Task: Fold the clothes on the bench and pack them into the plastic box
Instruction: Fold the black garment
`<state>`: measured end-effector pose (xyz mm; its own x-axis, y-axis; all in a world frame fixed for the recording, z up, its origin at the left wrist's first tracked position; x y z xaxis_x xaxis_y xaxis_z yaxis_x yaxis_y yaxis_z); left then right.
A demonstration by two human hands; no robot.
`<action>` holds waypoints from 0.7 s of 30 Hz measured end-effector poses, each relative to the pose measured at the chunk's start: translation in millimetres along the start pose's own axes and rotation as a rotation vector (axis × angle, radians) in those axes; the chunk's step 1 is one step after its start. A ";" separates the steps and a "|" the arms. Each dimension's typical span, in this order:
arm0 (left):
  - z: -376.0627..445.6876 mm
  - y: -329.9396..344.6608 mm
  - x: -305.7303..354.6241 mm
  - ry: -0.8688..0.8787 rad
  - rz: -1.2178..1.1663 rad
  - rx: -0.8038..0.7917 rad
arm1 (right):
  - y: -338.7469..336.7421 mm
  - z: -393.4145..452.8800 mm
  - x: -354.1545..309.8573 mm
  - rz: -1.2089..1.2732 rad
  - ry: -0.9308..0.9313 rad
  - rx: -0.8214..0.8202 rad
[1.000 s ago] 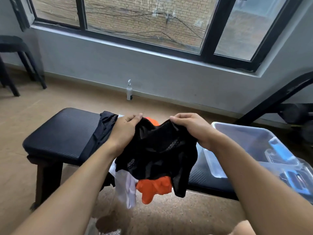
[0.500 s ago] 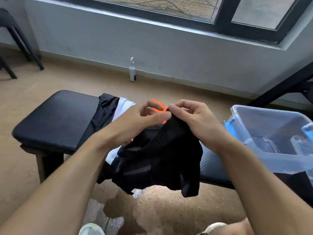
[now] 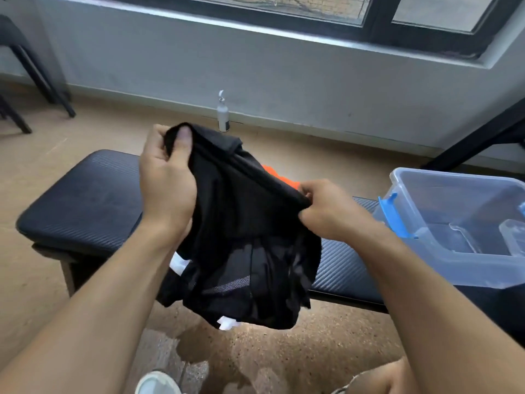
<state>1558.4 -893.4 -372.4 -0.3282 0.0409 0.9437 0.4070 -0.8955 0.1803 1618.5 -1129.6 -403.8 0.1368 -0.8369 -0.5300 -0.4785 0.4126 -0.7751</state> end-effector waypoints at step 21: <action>-60.1 75.2 -13.1 -0.348 0.201 -0.761 | -19.6 -34.7 -35.9 0.665 -0.277 -0.127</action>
<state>1542.1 -987.9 -387.9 0.0191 -0.1277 0.9916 -0.2934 -0.9489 -0.1165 1592.9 -1120.1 -357.6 -0.0112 -0.2950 -0.9554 -0.6317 0.7428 -0.2219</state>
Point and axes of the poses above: each hand's wrist, its own z-axis towards the middle knuckle, its own y-axis out of the palm, x = y × z, the point moved 6 cm from there along z, towards the middle knuckle, and after that the axes turned 12 degrees about -x, right-handed, at the moved point
